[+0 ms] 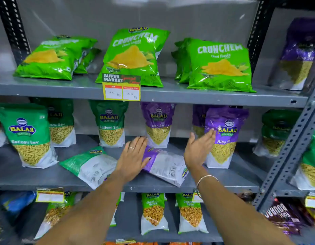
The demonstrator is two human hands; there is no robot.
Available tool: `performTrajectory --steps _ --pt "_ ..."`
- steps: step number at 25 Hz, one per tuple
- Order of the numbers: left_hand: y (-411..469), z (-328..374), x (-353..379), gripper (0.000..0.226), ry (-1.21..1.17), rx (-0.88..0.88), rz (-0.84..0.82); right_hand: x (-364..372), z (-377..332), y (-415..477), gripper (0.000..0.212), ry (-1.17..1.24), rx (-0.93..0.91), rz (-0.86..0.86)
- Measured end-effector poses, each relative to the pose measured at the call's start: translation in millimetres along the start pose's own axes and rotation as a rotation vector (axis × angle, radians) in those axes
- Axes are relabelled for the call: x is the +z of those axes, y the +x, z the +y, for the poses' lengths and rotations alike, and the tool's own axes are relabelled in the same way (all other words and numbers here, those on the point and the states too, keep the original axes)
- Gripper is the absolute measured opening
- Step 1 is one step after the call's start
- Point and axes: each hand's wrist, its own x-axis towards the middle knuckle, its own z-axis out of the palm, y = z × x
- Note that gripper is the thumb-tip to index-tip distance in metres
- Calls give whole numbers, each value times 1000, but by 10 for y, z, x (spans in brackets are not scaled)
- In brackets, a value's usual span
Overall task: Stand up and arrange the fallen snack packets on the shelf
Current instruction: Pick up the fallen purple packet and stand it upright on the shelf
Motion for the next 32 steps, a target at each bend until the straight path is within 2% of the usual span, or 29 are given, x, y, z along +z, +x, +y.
performTrajectory --steps 2,4,5,6,8,11,14,15,16,18,22,24,27,29,32 --pt "77 92 168 56 -201 -203 -237 218 186 118 58 -91 132 -297" --pt "186 180 257 59 -543 -582 -529 369 391 302 52 -213 167 -638" --pt "261 212 300 63 -712 -773 -626 424 413 394 47 -278 132 -744" --pt "337 234 354 65 -898 -953 -684 450 393 474 43 -313 86 -802" --pt "434 274 417 68 -1265 -1269 -712 529 363 648 50 -306 24 -882" --pt "478 315 621 62 -1555 -1516 -659 675 416 856 51 -210 70 -1046" --pt "450 321 776 28 -1802 -1597 -582 875 571 948 42 -211 125 -1242" --pt "427 324 810 20 -1821 -1615 -581 962 625 953 34 -190 123 -1309" --pt "399 330 832 15 -1825 -1634 -578 1039 662 944 37 -157 117 -1355" --pt "363 337 858 15 -1806 -1658 -568 1094 692 895 54 -123 149 -1401" --pt "411 305 810 16 -1754 -1613 -595 1090 672 917 28 -129 210 -1436" --pt "453 272 767 15 -1737 -1594 -622 1069 593 913 27 -149 285 -1479" --pt "531 215 630 18 -1689 -1496 -643 966 446 872 31 -199 299 -1481" --pt "568 167 535 31 -1650 -1440 -600 903 358 833 35 -150 325 -1455" --pt "590 88 424 32 -1623 -1375 -529 855 225 745 27 -102 290 -1446"
